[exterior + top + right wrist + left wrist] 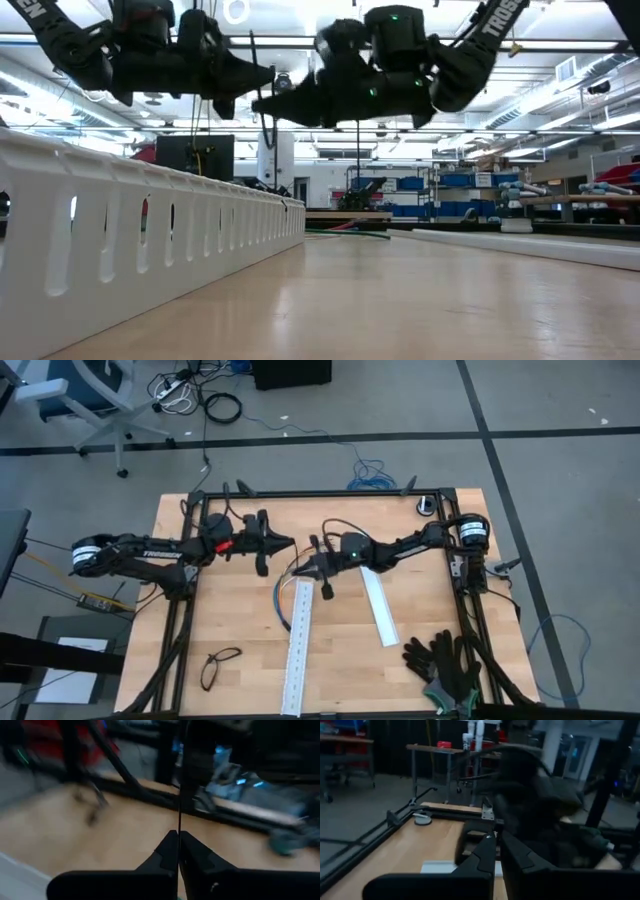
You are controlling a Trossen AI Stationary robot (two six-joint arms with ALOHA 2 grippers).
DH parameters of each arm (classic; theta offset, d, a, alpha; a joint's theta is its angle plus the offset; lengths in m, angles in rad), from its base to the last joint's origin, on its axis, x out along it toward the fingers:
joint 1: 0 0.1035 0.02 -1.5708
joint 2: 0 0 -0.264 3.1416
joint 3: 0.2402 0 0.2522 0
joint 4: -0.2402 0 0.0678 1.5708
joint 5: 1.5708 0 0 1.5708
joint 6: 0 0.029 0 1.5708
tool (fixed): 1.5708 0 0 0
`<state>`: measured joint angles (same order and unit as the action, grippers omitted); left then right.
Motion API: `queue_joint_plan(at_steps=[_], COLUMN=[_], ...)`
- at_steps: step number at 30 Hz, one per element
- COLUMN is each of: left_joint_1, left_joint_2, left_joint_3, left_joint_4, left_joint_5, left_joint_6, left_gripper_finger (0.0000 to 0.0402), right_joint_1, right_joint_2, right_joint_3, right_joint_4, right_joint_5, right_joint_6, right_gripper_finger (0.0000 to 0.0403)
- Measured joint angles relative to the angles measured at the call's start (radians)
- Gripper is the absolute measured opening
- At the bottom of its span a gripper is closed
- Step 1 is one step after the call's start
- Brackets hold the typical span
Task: Ziptie cables
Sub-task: Wrap the black zip tie around the object
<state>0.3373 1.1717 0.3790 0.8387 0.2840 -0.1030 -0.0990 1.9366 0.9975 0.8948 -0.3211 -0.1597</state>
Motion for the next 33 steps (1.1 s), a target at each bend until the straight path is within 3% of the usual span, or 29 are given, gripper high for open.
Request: queue_joint_plan(at_steps=[6, 14, 24, 33], left_joint_1=[-0.049, -0.051, -0.051, -0.051], left_joint_2=[0.0, 0.0, -0.001, -0.001], left_joint_3=[-0.001, -0.002, -0.002, -0.002], left_joint_4=[-0.015, -0.058, -0.054, -0.056], left_joint_5=[-0.022, -0.097, -0.215, -0.238], left_joint_6=[0.128, 0.231, 0.319, 0.361], left_gripper_finger=[0.0, 0.0, 0.0, 0.0], right_joint_1=[-0.038, -0.028, -0.013, -0.001], right_joint_2=[0.0, 0.0, 0.0, 0.0], right_joint_3=[0.023, 0.024, 0.012, -0.069], right_joint_4=[0.003, 0.034, 0.039, 0.181], right_joint_5=[-0.144, -0.163, -0.041, 0.062], right_joint_6=[0.356, 0.582, 0.713, 0.801], right_gripper_finger=[0.0, 0.0, 0.0, 0.0])
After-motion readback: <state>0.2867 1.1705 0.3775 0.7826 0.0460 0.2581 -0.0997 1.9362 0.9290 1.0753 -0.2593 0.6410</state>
